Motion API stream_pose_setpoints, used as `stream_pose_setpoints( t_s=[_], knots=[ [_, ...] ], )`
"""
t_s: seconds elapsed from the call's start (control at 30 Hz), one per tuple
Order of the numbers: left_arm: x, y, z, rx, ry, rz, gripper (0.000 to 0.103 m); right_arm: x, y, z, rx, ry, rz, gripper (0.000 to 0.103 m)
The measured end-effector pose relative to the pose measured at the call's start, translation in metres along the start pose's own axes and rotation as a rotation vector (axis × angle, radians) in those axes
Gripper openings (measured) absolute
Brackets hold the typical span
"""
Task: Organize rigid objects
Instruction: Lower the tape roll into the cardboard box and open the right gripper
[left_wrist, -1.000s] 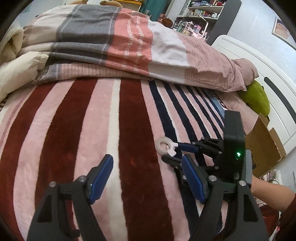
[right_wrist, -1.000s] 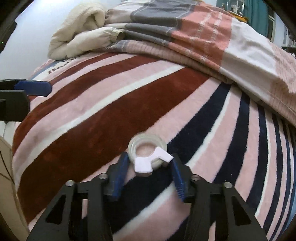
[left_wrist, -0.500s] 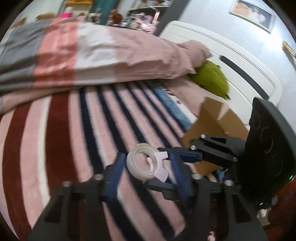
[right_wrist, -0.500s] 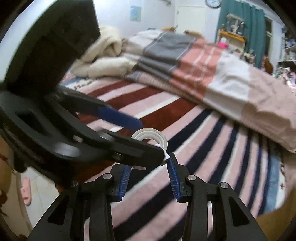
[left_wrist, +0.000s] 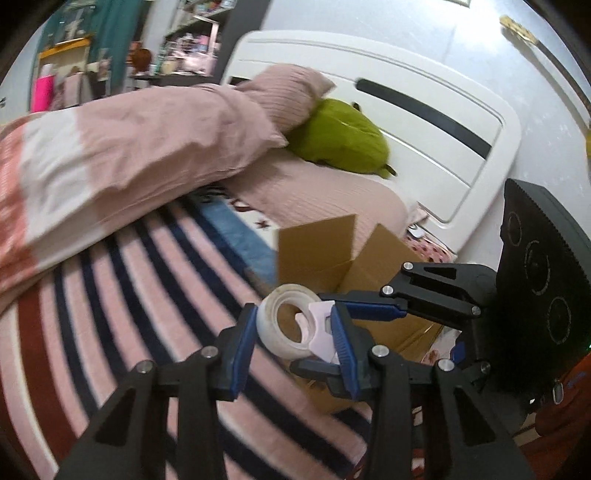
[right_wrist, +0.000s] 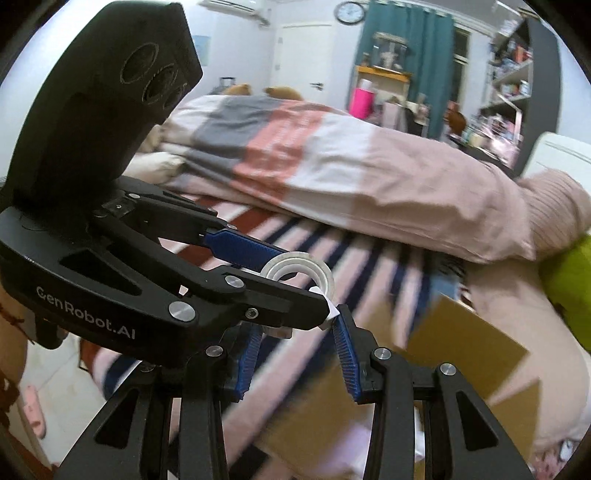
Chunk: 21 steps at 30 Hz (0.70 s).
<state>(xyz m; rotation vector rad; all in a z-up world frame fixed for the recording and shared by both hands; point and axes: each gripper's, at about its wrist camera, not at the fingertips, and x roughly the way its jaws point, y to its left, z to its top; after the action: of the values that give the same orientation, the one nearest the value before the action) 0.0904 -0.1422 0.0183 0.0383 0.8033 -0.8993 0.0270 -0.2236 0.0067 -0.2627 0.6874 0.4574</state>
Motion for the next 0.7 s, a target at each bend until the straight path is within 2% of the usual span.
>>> stream_pose_setpoints(
  t_s=[0.27, 0.33, 0.37, 0.4, 0.43, 0.5, 0.53, 0.6, 0.67, 0.7],
  knots=[
    [0.061, -0.031, 0.026, 0.047, 0.073, -0.055, 0.037, -0.012, -0.059, -0.027, 0.096, 0.086, -0.095, 0.035],
    [0.069, -0.035, 0.029, 0.05, 0.085, -0.034, 0.043, -0.011, -0.069, -0.032, 0.113, 0.105, -0.108, 0.035],
    [0.071, -0.035, 0.03, 0.05, 0.083, -0.022, 0.052, -0.011, -0.074, -0.035, 0.126, 0.116, -0.11, 0.035],
    [0.07, -0.035, 0.029, 0.046, 0.077, -0.016, 0.065, -0.011, -0.078, -0.038, 0.137, 0.124, -0.107, 0.038],
    [0.068, -0.034, 0.029, 0.038, 0.064, -0.007, 0.071, -0.012, -0.081, -0.04, 0.145, 0.128, -0.108, 0.046],
    [0.061, -0.032, 0.026, 0.021, 0.039, 0.03, 0.084, -0.013, -0.084, -0.042, 0.154, 0.128, -0.116, 0.06],
    [0.055, -0.03, 0.025, 0.013, 0.021, 0.07, 0.085, -0.016, -0.085, -0.043, 0.155, 0.119, -0.118, 0.064],
    [0.043, -0.029, 0.02, -0.004, -0.016, 0.144, 0.087, -0.021, -0.083, -0.043, 0.146, 0.1, -0.107, 0.065],
    [0.026, -0.026, 0.014, -0.029, -0.057, 0.249, 0.089, -0.027, -0.079, -0.041, 0.133, 0.068, -0.076, 0.07],
    [0.016, -0.024, 0.01, -0.039, -0.081, 0.302, 0.09, -0.032, -0.076, -0.04, 0.129, 0.045, -0.06, 0.076]
  ],
)
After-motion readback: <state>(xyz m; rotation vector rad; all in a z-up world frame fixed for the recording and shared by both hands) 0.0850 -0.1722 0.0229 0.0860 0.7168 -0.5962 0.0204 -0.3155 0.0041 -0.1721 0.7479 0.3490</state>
